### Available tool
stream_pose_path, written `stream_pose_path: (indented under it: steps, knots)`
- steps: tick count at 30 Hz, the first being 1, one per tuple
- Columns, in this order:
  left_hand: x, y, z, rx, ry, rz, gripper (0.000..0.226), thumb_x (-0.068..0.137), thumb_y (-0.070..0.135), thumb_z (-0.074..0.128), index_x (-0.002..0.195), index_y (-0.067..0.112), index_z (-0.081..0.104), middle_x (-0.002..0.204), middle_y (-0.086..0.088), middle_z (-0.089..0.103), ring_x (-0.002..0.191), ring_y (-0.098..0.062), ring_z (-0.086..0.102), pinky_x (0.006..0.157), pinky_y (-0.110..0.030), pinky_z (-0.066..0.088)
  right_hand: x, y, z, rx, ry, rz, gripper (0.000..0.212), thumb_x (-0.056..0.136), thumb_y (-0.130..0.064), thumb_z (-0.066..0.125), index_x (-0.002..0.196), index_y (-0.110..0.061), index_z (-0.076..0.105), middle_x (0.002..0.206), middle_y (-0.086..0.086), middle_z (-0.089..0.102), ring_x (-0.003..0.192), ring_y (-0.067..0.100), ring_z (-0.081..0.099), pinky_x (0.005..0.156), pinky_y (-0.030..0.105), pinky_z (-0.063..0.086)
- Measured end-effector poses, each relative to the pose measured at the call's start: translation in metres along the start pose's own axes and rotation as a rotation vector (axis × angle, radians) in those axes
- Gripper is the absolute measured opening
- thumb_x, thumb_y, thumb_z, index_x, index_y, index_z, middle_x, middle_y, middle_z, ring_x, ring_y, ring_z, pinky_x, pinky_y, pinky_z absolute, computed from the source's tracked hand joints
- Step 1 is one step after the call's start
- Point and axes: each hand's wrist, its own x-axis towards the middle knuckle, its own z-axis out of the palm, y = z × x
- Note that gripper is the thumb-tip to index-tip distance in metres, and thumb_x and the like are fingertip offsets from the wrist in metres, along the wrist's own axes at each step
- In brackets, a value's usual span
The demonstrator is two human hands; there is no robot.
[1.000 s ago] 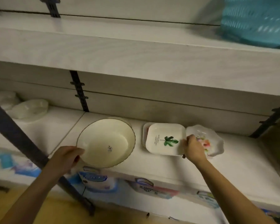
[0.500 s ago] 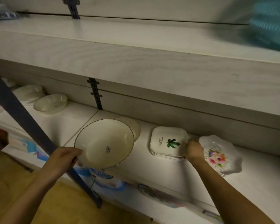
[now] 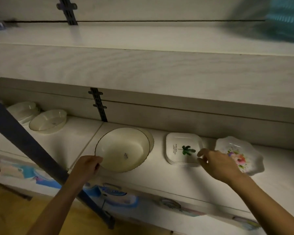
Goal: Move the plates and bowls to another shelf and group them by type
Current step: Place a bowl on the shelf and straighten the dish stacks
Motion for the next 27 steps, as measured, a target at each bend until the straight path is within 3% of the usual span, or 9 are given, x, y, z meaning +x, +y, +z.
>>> stream_pose_path:
  steps: [5, 11, 14, 18, 21, 27]
  knots:
    - [0.048, 0.001, 0.002, 0.044, -0.122, 0.086, 0.04, 0.085, 0.016, 0.054, 0.047, 0.012, 0.043, 0.045, 0.0, 0.042, 0.048, -0.017, 0.038, 0.052, -0.027, 0.03, -0.039, -0.035, -0.003, -0.027, -0.122, 0.022, 0.033, 0.095, -0.044, 0.037, 0.122, -0.033, 0.052, 0.119, -0.009, 0.064, 0.107, 0.017, 0.06, 0.085, 0.03, 0.048]
    - [0.085, 0.004, 0.021, 0.082, -0.217, 0.117, 0.025, 0.06, 0.031, 0.045, 0.046, 0.011, 0.048, 0.05, -0.007, 0.045, 0.057, -0.021, 0.043, 0.055, -0.027, 0.027, -0.064, -0.07, 0.01, -0.025, -0.117, 0.103, 0.036, 0.095, -0.047, 0.036, 0.127, -0.035, 0.047, 0.121, -0.013, 0.063, 0.112, 0.016, 0.058, 0.088, 0.029, 0.045]
    - [0.099, -0.001, 0.03, 0.064, -0.229, 0.097, 0.028, 0.068, 0.031, 0.051, 0.047, 0.012, 0.049, 0.05, -0.005, 0.047, 0.059, -0.022, 0.045, 0.061, -0.028, 0.031, -0.07, -0.077, 0.014, -0.025, -0.105, 0.124, 0.036, 0.095, -0.046, 0.036, 0.128, -0.034, 0.046, 0.121, -0.012, 0.063, 0.111, 0.015, 0.059, 0.089, 0.029, 0.047]
    - [0.114, -0.01, 0.039, 0.077, -0.247, 0.078, 0.035, 0.078, 0.021, 0.057, 0.045, 0.013, 0.048, 0.049, -0.004, 0.047, 0.055, -0.022, 0.044, 0.055, -0.027, 0.03, -0.074, -0.08, 0.015, -0.036, -0.091, 0.149, 0.037, 0.095, -0.045, 0.037, 0.128, -0.033, 0.046, 0.122, -0.01, 0.063, 0.111, 0.016, 0.06, 0.089, 0.029, 0.047]
    - [0.121, -0.013, 0.039, 0.179, -0.264, 0.09, 0.04, 0.084, 0.023, 0.059, 0.046, 0.012, 0.05, 0.048, -0.005, 0.047, 0.056, -0.023, 0.047, 0.059, -0.027, 0.033, -0.073, -0.083, 0.015, -0.034, -0.106, 0.162, 0.037, 0.095, -0.045, 0.037, 0.129, -0.034, 0.046, 0.124, -0.01, 0.062, 0.112, 0.017, 0.059, 0.091, 0.03, 0.047]
    - [0.106, -0.015, 0.026, 0.462, -0.197, 0.279, 0.055, 0.087, 0.045, 0.053, 0.043, 0.016, 0.037, 0.045, 0.001, 0.04, 0.046, -0.014, 0.038, 0.048, -0.024, 0.025, -0.063, -0.089, 0.011, -0.064, -0.097, 0.117, 0.037, 0.095, -0.045, 0.037, 0.128, -0.034, 0.047, 0.124, -0.009, 0.062, 0.113, 0.017, 0.059, 0.091, 0.03, 0.047]
